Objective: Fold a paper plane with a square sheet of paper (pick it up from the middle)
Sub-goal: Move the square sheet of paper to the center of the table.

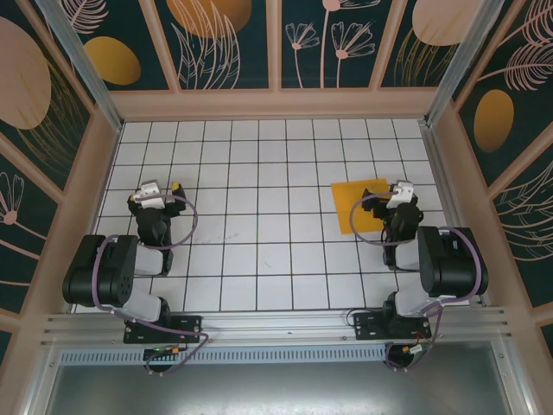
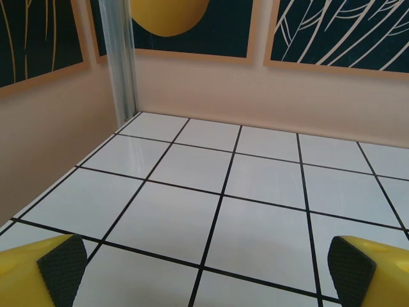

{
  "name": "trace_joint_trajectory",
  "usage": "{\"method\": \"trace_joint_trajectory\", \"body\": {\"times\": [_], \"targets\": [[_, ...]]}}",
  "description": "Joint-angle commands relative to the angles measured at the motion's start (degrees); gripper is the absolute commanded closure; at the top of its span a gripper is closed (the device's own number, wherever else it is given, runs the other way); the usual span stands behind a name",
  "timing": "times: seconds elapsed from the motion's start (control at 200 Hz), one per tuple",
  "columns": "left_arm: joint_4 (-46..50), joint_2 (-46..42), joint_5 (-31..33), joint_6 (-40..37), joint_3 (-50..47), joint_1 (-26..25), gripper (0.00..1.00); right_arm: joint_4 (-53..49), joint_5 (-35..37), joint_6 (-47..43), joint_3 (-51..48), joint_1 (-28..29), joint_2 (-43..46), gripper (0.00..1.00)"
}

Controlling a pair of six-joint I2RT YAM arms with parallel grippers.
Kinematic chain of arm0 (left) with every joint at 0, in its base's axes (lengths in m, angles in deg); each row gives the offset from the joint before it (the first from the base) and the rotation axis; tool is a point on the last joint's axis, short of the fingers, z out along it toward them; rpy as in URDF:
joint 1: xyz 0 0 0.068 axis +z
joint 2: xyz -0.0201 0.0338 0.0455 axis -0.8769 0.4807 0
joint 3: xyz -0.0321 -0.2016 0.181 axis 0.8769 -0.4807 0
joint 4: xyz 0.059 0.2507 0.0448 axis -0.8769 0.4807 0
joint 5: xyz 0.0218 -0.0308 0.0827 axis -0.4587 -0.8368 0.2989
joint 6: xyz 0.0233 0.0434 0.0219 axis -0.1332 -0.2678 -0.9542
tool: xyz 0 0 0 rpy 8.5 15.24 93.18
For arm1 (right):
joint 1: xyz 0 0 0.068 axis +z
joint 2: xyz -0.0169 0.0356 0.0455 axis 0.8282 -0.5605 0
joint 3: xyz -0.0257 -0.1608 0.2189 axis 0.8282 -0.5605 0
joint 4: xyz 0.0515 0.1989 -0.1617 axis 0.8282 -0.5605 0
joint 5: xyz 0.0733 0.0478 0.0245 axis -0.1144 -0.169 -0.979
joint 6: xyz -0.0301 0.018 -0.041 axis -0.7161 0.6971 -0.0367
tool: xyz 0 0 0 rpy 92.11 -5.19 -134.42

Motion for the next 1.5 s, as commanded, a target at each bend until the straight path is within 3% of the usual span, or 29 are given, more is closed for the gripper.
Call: {"method": "trace_joint_trajectory", "body": {"times": [0.0, 0.445, 0.625, 0.686, 0.756, 0.821, 0.896, 0.936, 1.011, 1.086, 1.141, 1.236, 1.401, 1.496], "targets": [[-0.9, 0.0, 0.5, 0.9, -0.1, 0.2, 0.01, 2.4, -1.5, 1.0, 0.8, -0.4, -0.2, 0.01], [-2.0, -0.5, -4.0, -0.7, -0.7, 0.2, 0.01, 4.0, -2.5, 0.0, -0.3, 0.2, 0.3, 0.01], [-3.3, -7.2, 0.7, 1.2, -4.5, 0.2, 0.01, 3.7, 0.7, -1.1, -1.5, 1.9, 3.6, 0.01], [5.1, -12.6, 2.9, 3.3, -3.3, 0.2, 0.01, -6.3, 1.2, -0.4, 2.2, 2.2, 7.6, 0.01], [20.0, -18.0, 6.9, 9.5, 0.9, 0.2, 0.01, -34.4, 3.9, 4.4, 14.4, 2.2, 10.8, 0.01], [32.5, -21.1, 8.9, 15.4, 6.0, 0.2, 0.01, -54.6, 4.5, 10.5, 25.9, 2.3, 9.4, 0.01], [47.6, -22.5, 10.9, 26.9, 13.7, 0.2, 0.01, -67.2, 1.6, 18.7, 34.3, 2.3, 6.4, 0.01], [55.9, -22.3, 11.6, 32.0, 18.2, 0.2, 0.01, -71.5, -3.4, 23.5, 37.4, 1.9, 4.4, 0.01], [65.2, -22.0, 4.2, 33.6, 23.6, 0.2, 0.01, -71.9, -17.0, 25.5, 38.3, 2.0, 0.9, 0.01], [65.5, -22.7, -4.4, 38.2, 23.3, 0.2, 0.01, -70.3, -21.2, 29.2, 37.1, 3.9, -1.1, 0.05], [61.5, -23.7, -13.4, 39.0, 21.1, 0.2, 0.01, -71.0, -18.9, 30.2, 36.8, 6.3, -1.7, 0.05], [57.2, -25.3, -23.0, 42.1, 18.2, 0.2, 0.01, -73.9, -11.6, 29.8, 37.2, 10.6, -1.9, 0.05], [52.6, -28.3, -32.6, 44.7, 13.9, 0.2, 0.01, -77.8, -2.9, 33.5, 36.0, 14.1, -3.4, 0.06], [50.8, -29.2, -36.1, 45.9, 12.0, -0.1, 0.01, -76.8, -4.2, 35.8, 33.8, 14.5, -4.3, 0.07]]}}
